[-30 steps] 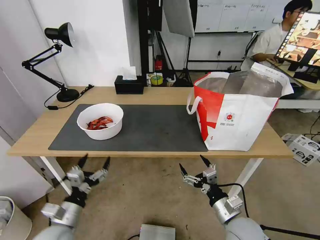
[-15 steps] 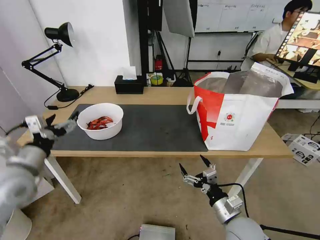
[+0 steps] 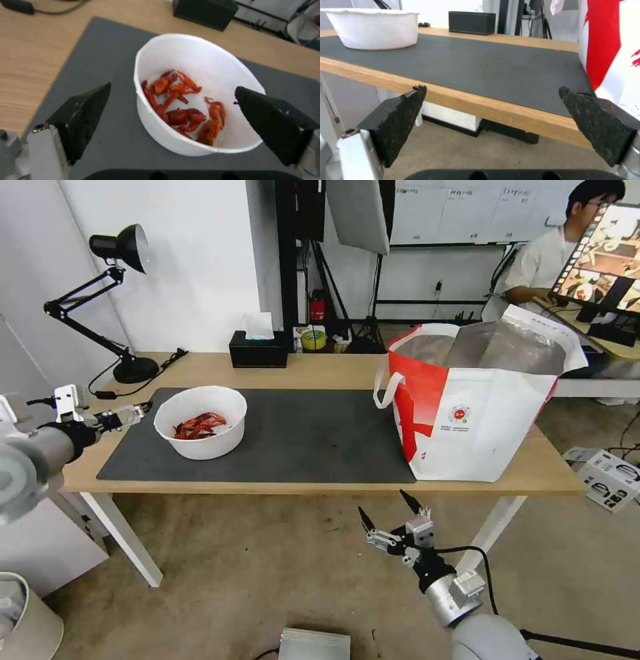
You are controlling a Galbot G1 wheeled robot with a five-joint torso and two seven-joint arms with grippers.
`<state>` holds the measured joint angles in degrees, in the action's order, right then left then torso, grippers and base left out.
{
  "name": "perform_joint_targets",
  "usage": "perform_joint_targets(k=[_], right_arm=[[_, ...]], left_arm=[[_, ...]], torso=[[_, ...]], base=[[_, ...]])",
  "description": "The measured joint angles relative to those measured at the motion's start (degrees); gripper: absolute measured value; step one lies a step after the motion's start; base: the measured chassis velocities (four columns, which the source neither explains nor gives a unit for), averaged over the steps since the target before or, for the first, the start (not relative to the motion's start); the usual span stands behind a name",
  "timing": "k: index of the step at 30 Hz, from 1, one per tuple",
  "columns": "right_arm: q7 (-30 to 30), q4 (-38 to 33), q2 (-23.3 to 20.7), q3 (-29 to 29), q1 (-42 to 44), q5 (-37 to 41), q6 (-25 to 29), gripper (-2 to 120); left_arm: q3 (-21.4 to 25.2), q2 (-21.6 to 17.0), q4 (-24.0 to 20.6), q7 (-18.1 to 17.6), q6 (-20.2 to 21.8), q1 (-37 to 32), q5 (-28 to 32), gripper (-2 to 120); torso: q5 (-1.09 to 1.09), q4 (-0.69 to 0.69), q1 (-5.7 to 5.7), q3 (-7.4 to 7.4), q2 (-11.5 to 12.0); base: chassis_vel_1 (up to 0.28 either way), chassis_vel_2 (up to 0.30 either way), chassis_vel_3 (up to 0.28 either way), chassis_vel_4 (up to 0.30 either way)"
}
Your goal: Pick up the trash from the table and place it into the takeout bag.
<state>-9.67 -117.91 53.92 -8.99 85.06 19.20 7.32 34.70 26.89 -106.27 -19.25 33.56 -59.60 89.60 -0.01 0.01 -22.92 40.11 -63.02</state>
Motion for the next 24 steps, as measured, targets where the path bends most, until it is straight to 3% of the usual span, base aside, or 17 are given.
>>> perform_joint_targets(k=[2, 3, 6, 7, 10, 24], right_arm=[[0.00, -0.01, 0.00, 0.00, 0.00, 0.00, 0.00, 100], [0.00, -0.01, 0.00, 0.00, 0.00, 0.00, 0.00, 100], [0.01, -0.02, 0.00, 0.00, 0.00, 0.00, -0.01, 100], [0.01, -0.02, 0.00, 0.00, 0.00, 0.00, -0.01, 100], [0.00, -0.02, 0.00, 0.00, 0.00, 0.00, -0.01, 100], [0.00, -0.02, 0.00, 0.00, 0.00, 0.00, 0.00, 100]], left_arm=[[-4.21, 0.41, 2.02, -0.21, 1.02, 4.54, 0.16, 100], [-4.21, 0.41, 2.02, -0.21, 1.02, 4.54, 0.16, 100], [-11.26, 1.56, 5.43, -1.66, 2.49, 11.54, 0.02, 100], [-11.26, 1.56, 5.43, -1.66, 2.49, 11.54, 0.02, 100], [-18.13, 3.11, 9.76, -5.20, 3.93, 18.39, -0.22, 100], [-27.49, 8.94, 17.87, -9.23, 5.88, 27.35, -0.87, 100]], torso=[[0.01, -0.01, 0.00, 0.00, 0.00], [0.01, -0.01, 0.00, 0.00, 0.00], [0.01, -0.01, 0.00, 0.00, 0.00], [0.01, -0.01, 0.00, 0.00, 0.00], [0.01, -0.01, 0.00, 0.00, 0.00], [0.01, -0.01, 0.00, 0.00, 0.00]], base=[[0.000, 0.000, 0.000, 0.000], [0.000, 0.000, 0.000, 0.000], [0.000, 0.000, 0.000, 0.000], [0.000, 0.000, 0.000, 0.000], [0.000, 0.000, 0.000, 0.000], [0.000, 0.000, 0.000, 0.000]])
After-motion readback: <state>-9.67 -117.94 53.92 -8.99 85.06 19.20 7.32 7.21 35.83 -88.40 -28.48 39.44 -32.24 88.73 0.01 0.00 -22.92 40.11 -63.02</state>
